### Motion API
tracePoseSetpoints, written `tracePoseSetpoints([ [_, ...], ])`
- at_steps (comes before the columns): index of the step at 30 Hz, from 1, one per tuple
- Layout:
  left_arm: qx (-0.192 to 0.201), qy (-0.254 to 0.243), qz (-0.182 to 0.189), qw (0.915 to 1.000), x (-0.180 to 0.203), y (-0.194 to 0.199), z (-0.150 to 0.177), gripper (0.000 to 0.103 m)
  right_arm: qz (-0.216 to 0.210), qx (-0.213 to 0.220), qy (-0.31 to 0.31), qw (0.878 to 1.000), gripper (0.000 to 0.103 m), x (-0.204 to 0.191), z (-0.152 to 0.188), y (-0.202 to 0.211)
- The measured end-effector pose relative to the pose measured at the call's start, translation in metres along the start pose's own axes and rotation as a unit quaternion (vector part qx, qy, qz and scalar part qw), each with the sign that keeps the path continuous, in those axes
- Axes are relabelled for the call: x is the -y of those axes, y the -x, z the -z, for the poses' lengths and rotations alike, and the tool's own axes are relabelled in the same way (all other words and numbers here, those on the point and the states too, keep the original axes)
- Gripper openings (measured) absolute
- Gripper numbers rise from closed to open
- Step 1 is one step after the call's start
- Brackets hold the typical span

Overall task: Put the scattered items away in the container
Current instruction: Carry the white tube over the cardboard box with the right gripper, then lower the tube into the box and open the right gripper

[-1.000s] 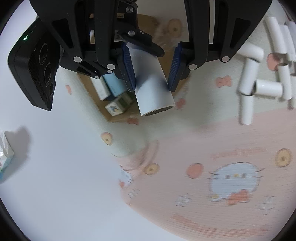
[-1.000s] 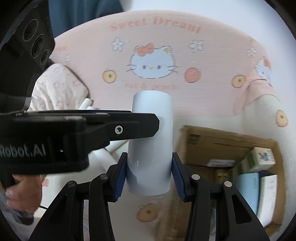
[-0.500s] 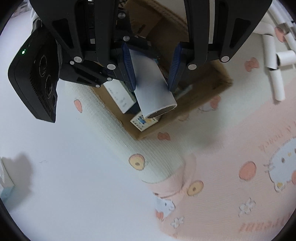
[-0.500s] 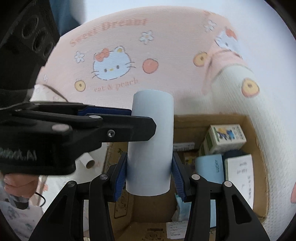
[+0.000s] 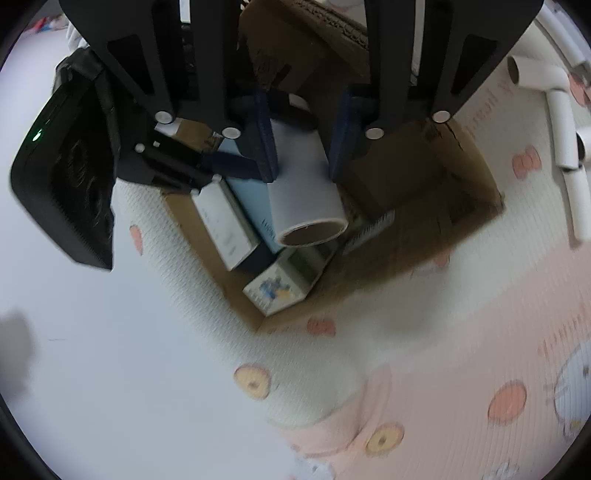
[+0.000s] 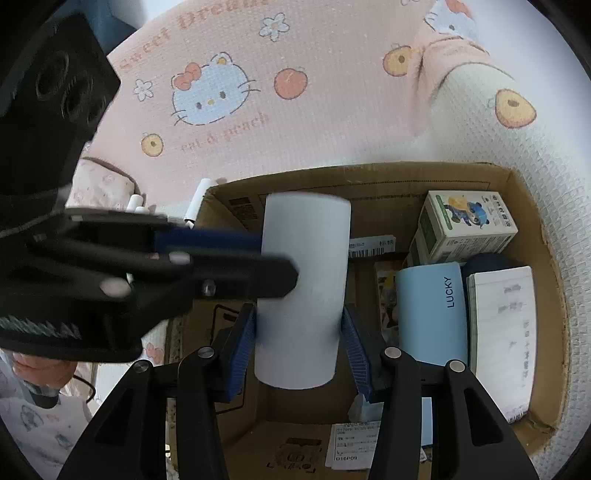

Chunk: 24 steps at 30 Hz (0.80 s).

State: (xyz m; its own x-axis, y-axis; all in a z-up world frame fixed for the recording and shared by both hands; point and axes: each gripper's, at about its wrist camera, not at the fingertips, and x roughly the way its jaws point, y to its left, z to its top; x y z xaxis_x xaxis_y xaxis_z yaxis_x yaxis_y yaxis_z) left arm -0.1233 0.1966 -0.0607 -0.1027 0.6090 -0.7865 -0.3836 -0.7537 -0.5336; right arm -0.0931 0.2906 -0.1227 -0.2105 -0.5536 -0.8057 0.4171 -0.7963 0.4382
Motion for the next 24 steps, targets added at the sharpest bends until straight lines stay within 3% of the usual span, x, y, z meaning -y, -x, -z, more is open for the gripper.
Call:
tracePoseSetpoints([
  [6,-0.016,0.007,-0.001,0.9998,-0.006,-0.013,0.007,0.027,-0.016,-0.009,0.001,1.000,0.046,0.005,-0.001,-0.012],
  [9,-0.024,0.007,-0.008,0.9997,-0.008,-0.017,0.007,0.027,-0.016,-0.018,0.002,1.000,0.038,0.007,0.000,-0.021],
  [14,-0.039,0.008,-0.001,0.9992,-0.010,-0.019,0.008,0.027,-0.034,-0.025,0.000,0.999,0.038,0.012,0.005,-0.027],
  [17,-0.048,0.000,-0.012,0.9988,-0.006,-0.022,0.008,0.028,-0.056,-0.035,-0.015,0.998,0.034,0.019,0.006,-0.030],
  [19,-0.062,0.014,0.017,0.9978,-0.006,-0.027,0.008,0.028,-0.085,-0.045,-0.029,0.995,0.019,0.024,0.006,-0.031],
  [21,-0.067,0.046,0.036,0.9960,-0.008,-0.029,0.007,0.028,-0.134,-0.050,-0.045,0.989,0.018,0.026,0.007,-0.029],
  [24,-0.076,0.041,0.032,0.9958,-0.001,-0.030,0.006,0.028,-0.086,-0.050,-0.009,0.995,0.018,0.018,0.008,-0.025],
])
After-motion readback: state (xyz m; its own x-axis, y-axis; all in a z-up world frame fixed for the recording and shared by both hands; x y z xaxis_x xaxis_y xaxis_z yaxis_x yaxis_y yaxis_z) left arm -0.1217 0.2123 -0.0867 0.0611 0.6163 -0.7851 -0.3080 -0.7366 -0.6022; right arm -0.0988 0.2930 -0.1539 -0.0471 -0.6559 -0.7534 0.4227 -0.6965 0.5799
